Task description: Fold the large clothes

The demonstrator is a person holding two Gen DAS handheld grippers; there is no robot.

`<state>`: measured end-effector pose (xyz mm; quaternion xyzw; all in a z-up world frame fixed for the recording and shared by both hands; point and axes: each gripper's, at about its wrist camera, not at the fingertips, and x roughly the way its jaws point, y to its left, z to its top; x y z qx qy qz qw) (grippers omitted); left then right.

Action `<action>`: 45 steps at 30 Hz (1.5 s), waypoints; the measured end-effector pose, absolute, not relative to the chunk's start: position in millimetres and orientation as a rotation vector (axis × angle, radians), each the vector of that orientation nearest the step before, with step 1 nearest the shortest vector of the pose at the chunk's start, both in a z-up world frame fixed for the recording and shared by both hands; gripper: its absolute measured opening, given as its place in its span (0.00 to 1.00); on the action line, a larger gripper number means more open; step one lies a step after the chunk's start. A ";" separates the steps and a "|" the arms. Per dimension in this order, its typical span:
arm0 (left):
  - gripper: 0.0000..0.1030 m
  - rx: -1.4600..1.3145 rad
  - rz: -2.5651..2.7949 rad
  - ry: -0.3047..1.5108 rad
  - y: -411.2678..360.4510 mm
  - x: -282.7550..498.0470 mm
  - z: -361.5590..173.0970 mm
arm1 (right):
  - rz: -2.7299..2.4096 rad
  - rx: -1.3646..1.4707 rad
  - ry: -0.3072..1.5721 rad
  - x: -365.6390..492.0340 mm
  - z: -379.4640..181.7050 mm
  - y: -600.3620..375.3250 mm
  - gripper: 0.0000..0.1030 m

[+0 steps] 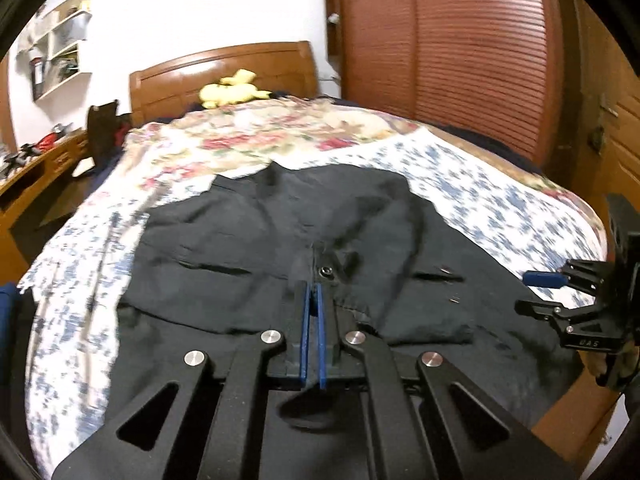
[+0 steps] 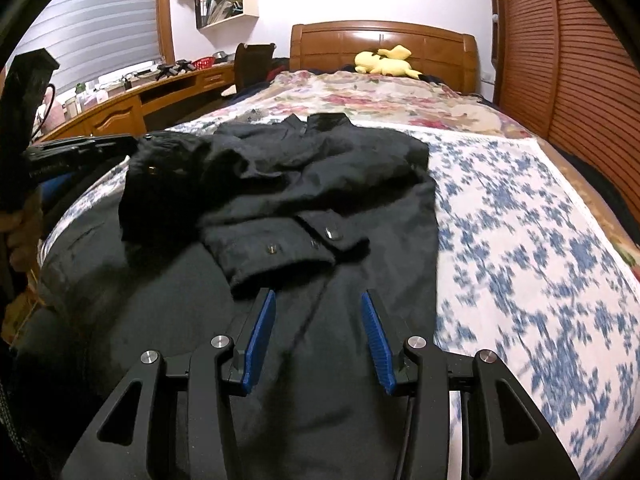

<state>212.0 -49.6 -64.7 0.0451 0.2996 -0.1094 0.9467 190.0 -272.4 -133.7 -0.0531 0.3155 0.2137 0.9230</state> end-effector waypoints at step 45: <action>0.22 0.003 -0.244 0.818 -25.2 204.7 -158.2 | 0.389 -0.106 0.679 263.3 -178.4 -243.8 0.45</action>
